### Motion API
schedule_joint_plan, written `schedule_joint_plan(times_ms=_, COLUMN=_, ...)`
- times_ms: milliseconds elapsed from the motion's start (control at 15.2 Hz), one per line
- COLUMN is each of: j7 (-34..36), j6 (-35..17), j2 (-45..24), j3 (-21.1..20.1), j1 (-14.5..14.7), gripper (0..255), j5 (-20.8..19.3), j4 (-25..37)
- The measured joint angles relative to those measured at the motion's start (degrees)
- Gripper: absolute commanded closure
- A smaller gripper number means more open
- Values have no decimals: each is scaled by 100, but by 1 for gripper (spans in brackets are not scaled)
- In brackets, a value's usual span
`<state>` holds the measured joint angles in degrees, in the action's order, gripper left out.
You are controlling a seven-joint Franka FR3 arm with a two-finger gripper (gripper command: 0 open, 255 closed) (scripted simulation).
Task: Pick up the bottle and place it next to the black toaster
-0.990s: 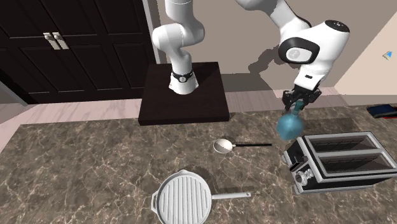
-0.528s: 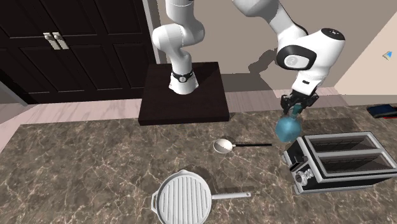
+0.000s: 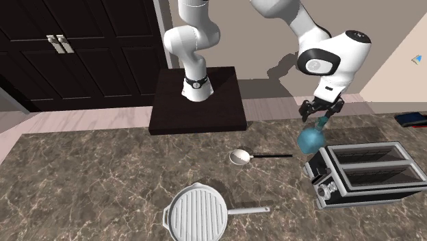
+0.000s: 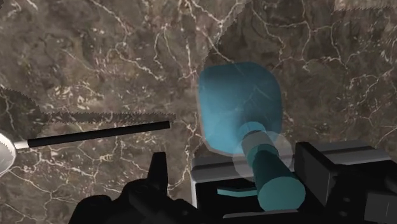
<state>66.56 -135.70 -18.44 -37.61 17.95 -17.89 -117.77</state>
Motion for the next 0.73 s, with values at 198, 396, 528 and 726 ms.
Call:
schedule_joint_plan(times_ms=198, j7=-55, j6=63, j2=71, j3=-33, j1=-38, gripper=0, j5=68, j4=8)
schedule_joint_plan(times_ms=396, j7=-290, j6=407, j2=423, j3=-185, j1=-182, gripper=0, j5=402, j4=93)
schedule_joint_plan(times_ms=528, j7=-337, j6=507, j2=533, j3=-232, j1=-205, gripper=0, j5=502, j4=110)
schedule_joint_plan(times_ms=726, j7=-342, j6=540, j2=546, j3=-240, j1=-205, gripper=0, j5=518, j4=128)
